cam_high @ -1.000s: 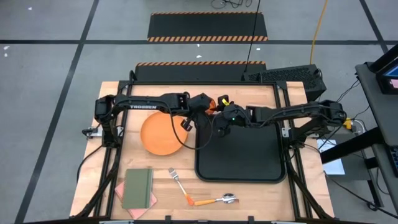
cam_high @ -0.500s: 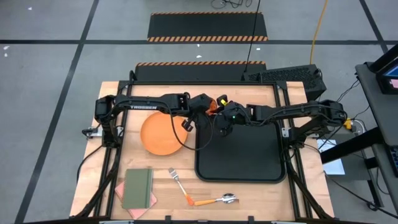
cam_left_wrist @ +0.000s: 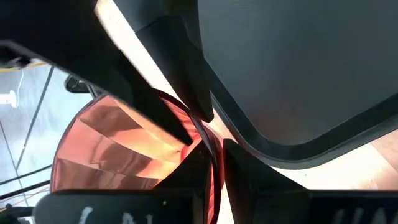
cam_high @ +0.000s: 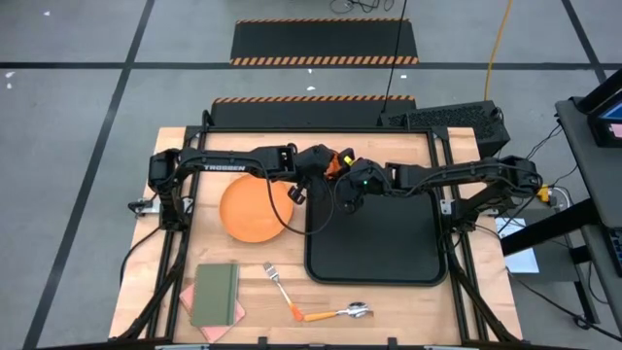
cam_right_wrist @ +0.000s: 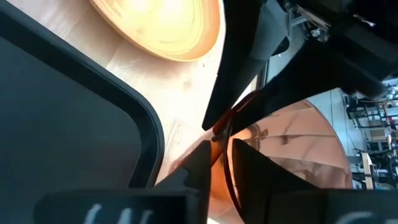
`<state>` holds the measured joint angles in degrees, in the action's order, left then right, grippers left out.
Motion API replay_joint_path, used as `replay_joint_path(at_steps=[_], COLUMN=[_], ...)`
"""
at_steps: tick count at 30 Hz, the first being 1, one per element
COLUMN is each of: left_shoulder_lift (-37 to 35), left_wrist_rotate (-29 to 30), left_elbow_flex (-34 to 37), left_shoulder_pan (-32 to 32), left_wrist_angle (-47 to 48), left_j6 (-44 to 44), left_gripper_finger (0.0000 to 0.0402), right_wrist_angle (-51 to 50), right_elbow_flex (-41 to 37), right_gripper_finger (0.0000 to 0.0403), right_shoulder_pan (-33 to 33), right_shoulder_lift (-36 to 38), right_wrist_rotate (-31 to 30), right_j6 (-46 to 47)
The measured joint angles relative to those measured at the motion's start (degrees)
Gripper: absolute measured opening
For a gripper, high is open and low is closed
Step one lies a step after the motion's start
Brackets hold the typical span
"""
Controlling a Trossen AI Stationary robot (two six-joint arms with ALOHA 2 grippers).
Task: Pick and place plate/cup/fork/spoon on tray
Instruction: Put the brown glass on the top left of the black serving tray
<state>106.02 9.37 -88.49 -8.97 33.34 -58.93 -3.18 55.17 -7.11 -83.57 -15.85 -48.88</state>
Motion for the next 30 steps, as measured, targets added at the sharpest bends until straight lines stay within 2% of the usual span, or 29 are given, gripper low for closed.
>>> replay_joint_path(at_steps=[4, 11, 15, 24, 30], left_shoulder_lift=[0.0, 0.02, -0.34, -4.64, -8.5], left_wrist_rotate=[0.05, 2.58, 7.89, 9.27, 10.49], left_elbow_flex=[0.0, 0.0, -0.1, -0.43, -0.24], left_shoulder_pan=[0.14, 0.17, 0.28, 1.26, 1.2], left_wrist_angle=[-0.51, -2.42, -3.11, -3.94, 0.81], left_j6=[1.12, 9.37, 15.65, 23.65, 31.19], left_gripper_finger=[0.0036, 0.0048, 0.0097, 0.0224, 0.0265], right_wrist_angle=[-0.18, -0.13, -0.05, -2.02, -6.69], right_elbow_flex=[-0.05, -0.05, -0.11, -0.38, -0.23], right_gripper_finger=[0.0008, 0.0004, 0.0002, 0.0001, 0.0], right_shoulder_pan=[-0.06, -0.71, -0.72, -0.85, 0.07], right_shoulder_lift=[-0.09, -0.04, -0.03, -0.15, 2.82], right_wrist_rotate=[0.3, -0.4, -2.49, -4.18, -4.12], right_j6=[-0.07, 1.58, 3.83, 9.63, 15.63])
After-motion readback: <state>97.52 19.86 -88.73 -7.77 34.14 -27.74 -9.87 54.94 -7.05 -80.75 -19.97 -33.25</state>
